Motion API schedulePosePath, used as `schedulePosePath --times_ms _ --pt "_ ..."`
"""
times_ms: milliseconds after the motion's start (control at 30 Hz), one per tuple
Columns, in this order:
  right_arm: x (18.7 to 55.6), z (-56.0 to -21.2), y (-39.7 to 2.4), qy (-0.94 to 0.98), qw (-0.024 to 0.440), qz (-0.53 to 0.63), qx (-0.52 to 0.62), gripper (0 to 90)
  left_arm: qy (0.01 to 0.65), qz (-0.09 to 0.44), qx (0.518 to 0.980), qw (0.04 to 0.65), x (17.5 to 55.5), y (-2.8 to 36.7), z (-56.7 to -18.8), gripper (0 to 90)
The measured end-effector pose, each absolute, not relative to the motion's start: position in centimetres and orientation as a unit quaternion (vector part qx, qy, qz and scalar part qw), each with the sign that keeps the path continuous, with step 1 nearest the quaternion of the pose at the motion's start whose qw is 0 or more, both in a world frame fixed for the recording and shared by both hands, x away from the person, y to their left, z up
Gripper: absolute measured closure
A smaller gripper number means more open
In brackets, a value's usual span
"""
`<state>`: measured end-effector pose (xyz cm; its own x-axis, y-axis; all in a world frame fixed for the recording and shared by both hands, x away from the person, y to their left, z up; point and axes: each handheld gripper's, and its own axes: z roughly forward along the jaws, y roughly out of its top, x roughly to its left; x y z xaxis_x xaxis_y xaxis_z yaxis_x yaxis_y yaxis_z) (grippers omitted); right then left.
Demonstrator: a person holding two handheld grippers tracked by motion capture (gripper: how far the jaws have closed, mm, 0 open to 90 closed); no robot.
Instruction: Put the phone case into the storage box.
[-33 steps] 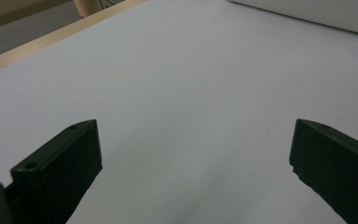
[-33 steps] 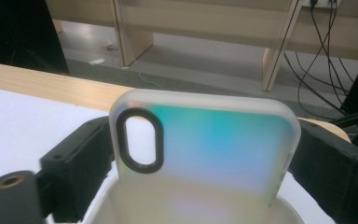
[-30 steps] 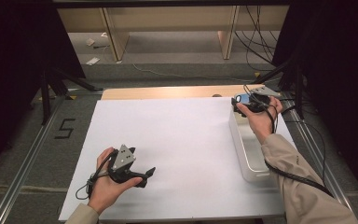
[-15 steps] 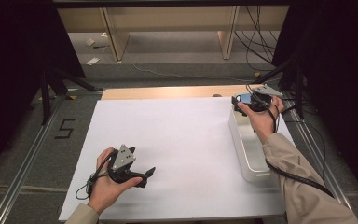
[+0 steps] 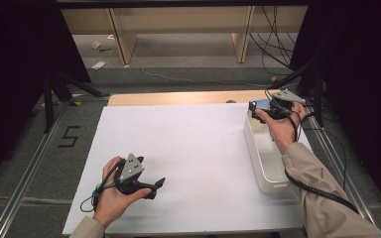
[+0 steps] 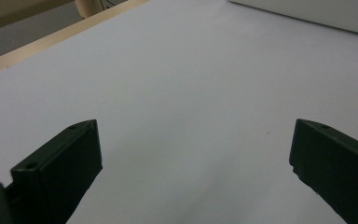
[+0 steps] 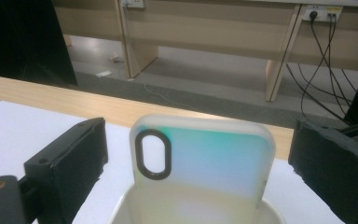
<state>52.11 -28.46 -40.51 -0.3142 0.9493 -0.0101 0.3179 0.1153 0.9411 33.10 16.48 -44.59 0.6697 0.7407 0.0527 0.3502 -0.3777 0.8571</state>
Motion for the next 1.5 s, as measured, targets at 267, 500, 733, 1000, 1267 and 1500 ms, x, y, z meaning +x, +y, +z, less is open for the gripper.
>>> schedulePosePath --times_ms 267,500,733,1000,1267,1500 --pt "51.6 -39.9 -28.1 0.665 0.345 0.467 0.469 6.2 0.341 0.223 0.800 0.441 33.1 16.5 -44.6 1.4" --pt "51.0 -39.6 -28.4 0.663 0.346 0.474 0.465 12.4 0.340 0.223 0.800 0.441 33.1 16.5 -44.5 1.4" --pt "50.1 -39.0 -28.7 0.659 0.355 0.476 0.462 15.2 0.340 0.223 0.800 0.441 33.1 16.4 -44.6 1.4" --pt "49.2 -38.7 -28.5 0.667 0.352 0.481 0.448 17.7 0.340 0.223 0.800 0.441 33.1 16.5 -44.5 1.5" --pt "47.9 -38.7 -28.0 0.684 0.332 0.492 0.425 18.9 0.339 0.224 0.800 0.441 33.1 16.4 -44.6 1.4" --pt "46.9 -38.5 -27.5 0.696 0.317 0.501 0.404 18.9 0.339 0.223 0.801 0.440 33.1 16.4 -44.6 1.5"
